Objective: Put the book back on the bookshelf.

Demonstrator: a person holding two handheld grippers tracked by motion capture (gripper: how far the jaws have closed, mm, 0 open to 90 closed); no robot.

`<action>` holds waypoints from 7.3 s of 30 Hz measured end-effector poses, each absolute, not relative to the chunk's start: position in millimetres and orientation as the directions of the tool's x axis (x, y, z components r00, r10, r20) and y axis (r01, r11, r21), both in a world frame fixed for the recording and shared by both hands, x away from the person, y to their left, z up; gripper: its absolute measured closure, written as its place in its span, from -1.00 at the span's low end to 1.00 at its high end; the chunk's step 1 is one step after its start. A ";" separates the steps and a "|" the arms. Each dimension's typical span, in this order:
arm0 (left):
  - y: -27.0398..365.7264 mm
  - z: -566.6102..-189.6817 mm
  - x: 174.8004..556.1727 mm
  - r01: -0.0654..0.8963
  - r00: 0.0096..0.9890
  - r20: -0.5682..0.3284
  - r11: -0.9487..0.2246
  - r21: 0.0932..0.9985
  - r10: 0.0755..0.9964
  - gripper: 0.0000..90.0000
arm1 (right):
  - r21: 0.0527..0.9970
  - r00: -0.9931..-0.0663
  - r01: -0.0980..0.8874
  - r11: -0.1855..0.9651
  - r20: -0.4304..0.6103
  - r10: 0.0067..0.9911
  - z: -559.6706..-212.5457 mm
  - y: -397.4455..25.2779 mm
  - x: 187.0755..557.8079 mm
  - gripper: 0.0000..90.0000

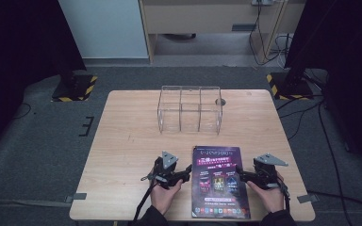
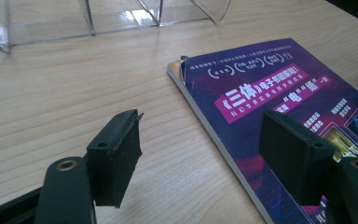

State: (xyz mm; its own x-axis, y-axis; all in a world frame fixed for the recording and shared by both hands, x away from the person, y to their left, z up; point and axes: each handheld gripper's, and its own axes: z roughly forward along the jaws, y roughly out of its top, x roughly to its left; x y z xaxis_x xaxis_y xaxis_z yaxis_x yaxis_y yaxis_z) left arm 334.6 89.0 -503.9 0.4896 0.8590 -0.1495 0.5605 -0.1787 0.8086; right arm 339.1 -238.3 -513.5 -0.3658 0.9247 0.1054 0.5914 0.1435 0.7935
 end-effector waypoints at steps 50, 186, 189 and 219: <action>42.0 -535.2 344.1 0.634 0.465 -0.220 -0.150 0.759 0.858 -0.01 | 0.753 -0.445 0.628 0.198 0.138 0.885 -536.4 -216.8 339.0 -0.53; 58.3 -479.5 308.2 0.398 0.569 -0.270 0.027 0.917 0.777 0.88 | 0.739 -0.582 0.669 0.084 0.450 0.677 -521.8 -219.5 348.1 0.16; 58.7 -479.5 308.2 0.396 0.570 -0.273 0.033 0.918 0.775 0.88 | 0.727 -0.560 0.683 0.069 0.461 0.688 -520.9 -219.7 347.6 0.33; 71.6 -478.6 316.1 0.436 0.541 -0.286 0.027 0.899 0.791 0.79 | 0.731 -0.512 0.676 -0.094 0.558 0.653 -484.0 -236.7 337.7 0.87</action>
State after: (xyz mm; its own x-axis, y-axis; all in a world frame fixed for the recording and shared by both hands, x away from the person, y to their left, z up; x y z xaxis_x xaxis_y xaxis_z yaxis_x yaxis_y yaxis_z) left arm 316.1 71.6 -478.6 0.5411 0.7909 -0.2859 0.4362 0.0267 0.8995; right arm 337.7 -236.7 -484.0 -0.5119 0.6535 0.5577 0.6760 -0.0942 0.7308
